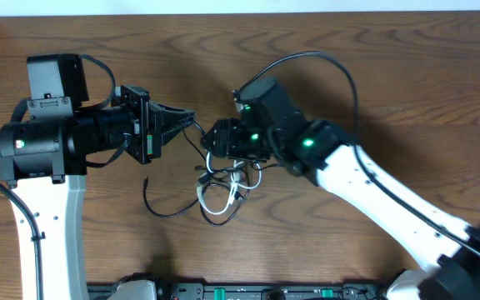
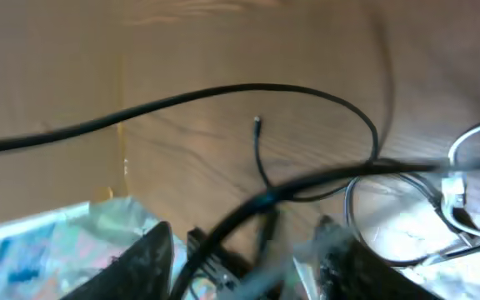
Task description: Untangle cables
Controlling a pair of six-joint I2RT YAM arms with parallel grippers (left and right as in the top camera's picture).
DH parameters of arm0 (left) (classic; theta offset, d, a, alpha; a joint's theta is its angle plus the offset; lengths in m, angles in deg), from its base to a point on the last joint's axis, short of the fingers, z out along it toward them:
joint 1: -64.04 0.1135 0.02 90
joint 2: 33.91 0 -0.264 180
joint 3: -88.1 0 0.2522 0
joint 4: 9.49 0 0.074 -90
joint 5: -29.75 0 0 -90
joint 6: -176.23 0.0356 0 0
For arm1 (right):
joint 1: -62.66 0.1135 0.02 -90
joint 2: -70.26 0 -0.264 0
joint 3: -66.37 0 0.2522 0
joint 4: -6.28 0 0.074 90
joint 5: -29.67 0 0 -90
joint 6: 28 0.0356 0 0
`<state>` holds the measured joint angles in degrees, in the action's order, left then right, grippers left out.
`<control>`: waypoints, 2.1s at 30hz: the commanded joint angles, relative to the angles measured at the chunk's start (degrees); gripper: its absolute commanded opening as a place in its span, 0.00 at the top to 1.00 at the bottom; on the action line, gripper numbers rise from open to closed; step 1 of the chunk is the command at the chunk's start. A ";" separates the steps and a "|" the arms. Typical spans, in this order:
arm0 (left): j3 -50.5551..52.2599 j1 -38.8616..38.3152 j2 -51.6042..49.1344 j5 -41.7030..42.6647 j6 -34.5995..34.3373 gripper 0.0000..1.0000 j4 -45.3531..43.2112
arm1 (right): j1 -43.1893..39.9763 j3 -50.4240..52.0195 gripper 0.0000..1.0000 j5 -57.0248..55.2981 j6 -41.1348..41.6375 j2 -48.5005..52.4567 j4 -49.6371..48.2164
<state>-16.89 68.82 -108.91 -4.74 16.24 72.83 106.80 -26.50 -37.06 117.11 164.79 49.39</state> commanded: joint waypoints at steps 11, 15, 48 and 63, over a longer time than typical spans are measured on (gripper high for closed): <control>-0.46 0.98 0.33 0.46 1.22 0.93 1.05 | -2.60 -0.28 0.99 -12.22 -1.44 5.99 10.75; -0.46 2.34 0.33 1.84 1.22 0.93 1.05 | -6.80 -0.26 0.99 -24.96 -1.44 5.99 23.67; -0.48 11.54 0.33 -5.46 1.18 0.92 1.03 | -32.85 -0.26 0.97 -35.39 -11.26 -4.26 37.51; -0.46 8.96 1.11 4.81 4.76 0.93 -1.38 | -30.73 -0.26 0.01 10.16 -46.86 -3.76 29.11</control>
<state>-16.89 78.80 -108.73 -0.17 19.65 71.41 74.61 -26.52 -52.56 88.45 160.76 80.99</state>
